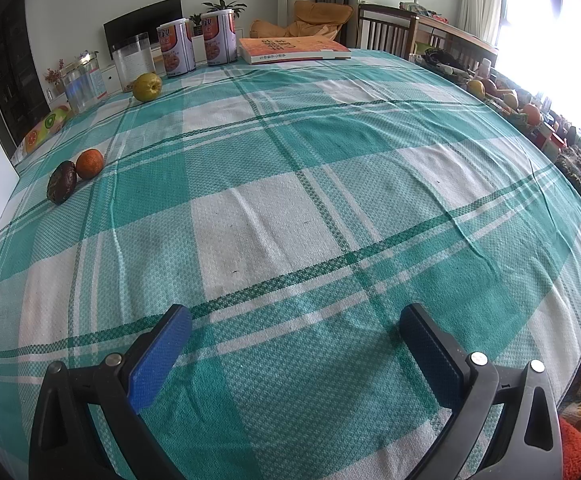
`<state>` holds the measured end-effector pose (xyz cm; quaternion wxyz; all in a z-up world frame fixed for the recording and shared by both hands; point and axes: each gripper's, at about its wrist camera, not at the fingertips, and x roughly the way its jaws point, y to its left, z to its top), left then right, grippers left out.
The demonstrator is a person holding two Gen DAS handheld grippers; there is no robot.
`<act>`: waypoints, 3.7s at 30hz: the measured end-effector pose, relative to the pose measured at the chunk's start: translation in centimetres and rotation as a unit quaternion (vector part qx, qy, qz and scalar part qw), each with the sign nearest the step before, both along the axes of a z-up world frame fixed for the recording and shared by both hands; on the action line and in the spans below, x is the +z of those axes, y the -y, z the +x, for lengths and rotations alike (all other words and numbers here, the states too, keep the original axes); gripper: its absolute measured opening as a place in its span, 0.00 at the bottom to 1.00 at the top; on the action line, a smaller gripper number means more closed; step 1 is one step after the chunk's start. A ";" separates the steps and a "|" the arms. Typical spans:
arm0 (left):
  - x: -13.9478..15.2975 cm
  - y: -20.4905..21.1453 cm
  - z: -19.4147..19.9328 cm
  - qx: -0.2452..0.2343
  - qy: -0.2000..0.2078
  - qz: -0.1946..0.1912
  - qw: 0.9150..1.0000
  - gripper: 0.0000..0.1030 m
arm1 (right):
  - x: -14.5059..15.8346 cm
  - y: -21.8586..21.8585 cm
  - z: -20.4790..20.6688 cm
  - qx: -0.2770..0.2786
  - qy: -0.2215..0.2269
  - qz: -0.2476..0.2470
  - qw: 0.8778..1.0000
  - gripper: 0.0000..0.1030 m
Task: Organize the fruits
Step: 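Lift the sweet potato with the left tool and hold it above the table, then grasp the dark mangosteen with the right tool while the left tool holds the sweet potato, then carry both fruits over the white box and open both tools to drop them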
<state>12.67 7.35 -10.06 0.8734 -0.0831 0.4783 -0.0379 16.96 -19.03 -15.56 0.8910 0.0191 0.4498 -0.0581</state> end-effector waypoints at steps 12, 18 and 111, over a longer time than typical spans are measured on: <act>1.3 -0.5 -1.5 0.007 0.021 -0.026 0.999 0.40 | 0.0 0.0 0.0 0.000 0.000 0.000 1.000 1.00; 1.2 -0.4 -2.7 -0.006 0.015 -0.039 0.999 0.40 | 0.0 0.0 0.0 0.000 0.000 0.000 1.000 1.00; 6.6 -23.8 -14.0 0.266 0.080 -0.030 0.960 0.78 | 11.2 -27.8 -5.3 0.375 0.026 0.249 0.893 0.87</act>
